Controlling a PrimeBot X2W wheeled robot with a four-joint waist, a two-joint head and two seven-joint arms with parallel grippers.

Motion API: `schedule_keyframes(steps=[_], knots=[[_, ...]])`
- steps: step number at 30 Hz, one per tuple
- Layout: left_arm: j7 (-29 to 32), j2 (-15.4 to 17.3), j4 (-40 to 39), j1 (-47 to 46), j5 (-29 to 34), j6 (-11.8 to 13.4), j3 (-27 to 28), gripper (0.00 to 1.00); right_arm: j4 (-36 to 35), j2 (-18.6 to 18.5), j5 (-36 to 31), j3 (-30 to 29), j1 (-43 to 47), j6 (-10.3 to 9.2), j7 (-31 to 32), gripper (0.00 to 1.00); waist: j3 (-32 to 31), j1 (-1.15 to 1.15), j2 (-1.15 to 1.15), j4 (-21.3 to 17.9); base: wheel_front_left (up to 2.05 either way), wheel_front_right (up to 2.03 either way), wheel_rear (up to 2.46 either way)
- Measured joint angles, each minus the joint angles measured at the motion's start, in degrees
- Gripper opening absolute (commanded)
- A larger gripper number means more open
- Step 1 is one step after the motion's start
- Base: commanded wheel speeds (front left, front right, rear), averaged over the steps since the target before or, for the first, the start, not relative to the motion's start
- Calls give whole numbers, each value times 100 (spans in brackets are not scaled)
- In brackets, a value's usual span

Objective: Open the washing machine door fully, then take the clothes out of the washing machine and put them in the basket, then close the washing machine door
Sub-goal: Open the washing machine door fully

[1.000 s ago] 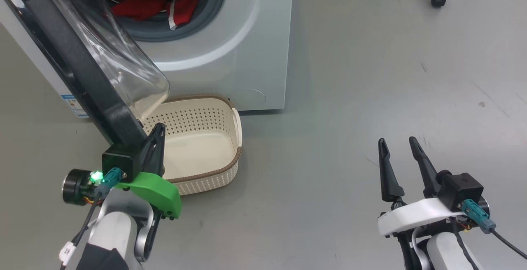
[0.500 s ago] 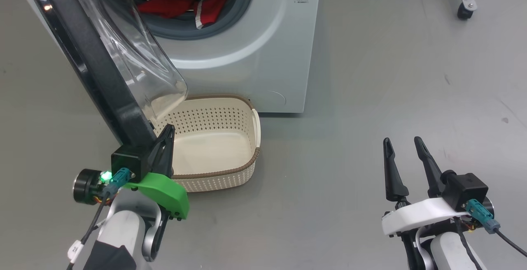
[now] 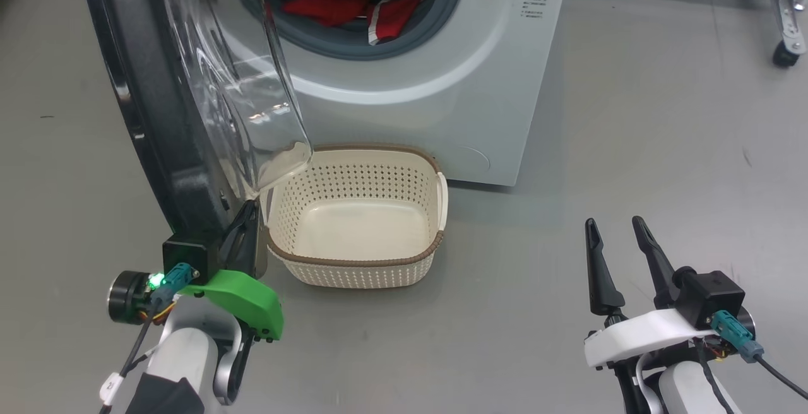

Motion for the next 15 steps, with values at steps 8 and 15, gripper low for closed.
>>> schedule_keyframes(steps=[8,15], knots=[[-58,46,29,0,-113,109,297,0,4,7,-31,79,18,16,0,100,32,0,0,335,0,0,0],[-157,193,22,-3,-256,196,656,0,22,7,-114,180,18,21,0,100,219,0,0,470,0,0,0]])
